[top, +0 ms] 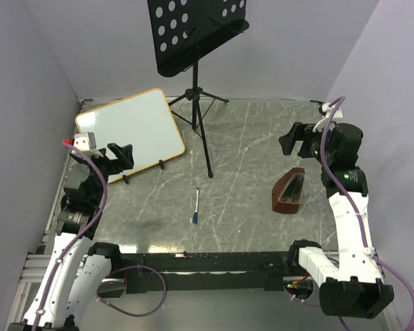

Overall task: Write a sentence on the whiteboard
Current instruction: Open the whiteboard marker at the center of the board.

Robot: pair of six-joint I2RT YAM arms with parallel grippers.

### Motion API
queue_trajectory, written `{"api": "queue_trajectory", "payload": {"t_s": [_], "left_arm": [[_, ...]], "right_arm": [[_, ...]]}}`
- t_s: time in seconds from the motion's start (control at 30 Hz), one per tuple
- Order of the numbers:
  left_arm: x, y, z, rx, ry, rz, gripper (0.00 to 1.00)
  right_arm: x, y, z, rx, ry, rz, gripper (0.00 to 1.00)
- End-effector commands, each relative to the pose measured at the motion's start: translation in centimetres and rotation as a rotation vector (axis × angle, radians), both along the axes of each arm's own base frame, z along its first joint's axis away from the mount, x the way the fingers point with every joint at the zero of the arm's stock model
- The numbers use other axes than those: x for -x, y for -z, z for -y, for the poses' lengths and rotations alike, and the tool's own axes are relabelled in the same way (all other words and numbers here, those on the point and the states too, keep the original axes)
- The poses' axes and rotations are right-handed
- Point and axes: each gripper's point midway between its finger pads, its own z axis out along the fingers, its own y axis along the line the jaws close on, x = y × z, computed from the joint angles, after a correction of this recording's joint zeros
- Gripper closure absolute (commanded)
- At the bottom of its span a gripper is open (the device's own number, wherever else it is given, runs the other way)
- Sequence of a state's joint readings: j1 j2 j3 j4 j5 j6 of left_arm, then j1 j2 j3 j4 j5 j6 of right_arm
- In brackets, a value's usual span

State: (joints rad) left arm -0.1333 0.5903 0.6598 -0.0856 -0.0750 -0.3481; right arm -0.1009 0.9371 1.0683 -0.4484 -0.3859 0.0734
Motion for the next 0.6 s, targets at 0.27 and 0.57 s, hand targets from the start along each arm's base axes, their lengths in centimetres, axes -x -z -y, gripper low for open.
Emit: {"api": "queue_trajectory", "payload": {"t_s": [0.27,0.57], "left_arm": [[0.12,-2.04,0.27,-0.009,0.023,0.072,0.03],[0.11,-2.00,0.40,-0.010,0.030,0.071,0.03]], "right_arm": [[0.17,-1.65,-0.37,-0.019,-0.014,0.044,0.00],[0.32,-1.42,-0.72,-0.035,-0.028,0.040,0.00]]}}
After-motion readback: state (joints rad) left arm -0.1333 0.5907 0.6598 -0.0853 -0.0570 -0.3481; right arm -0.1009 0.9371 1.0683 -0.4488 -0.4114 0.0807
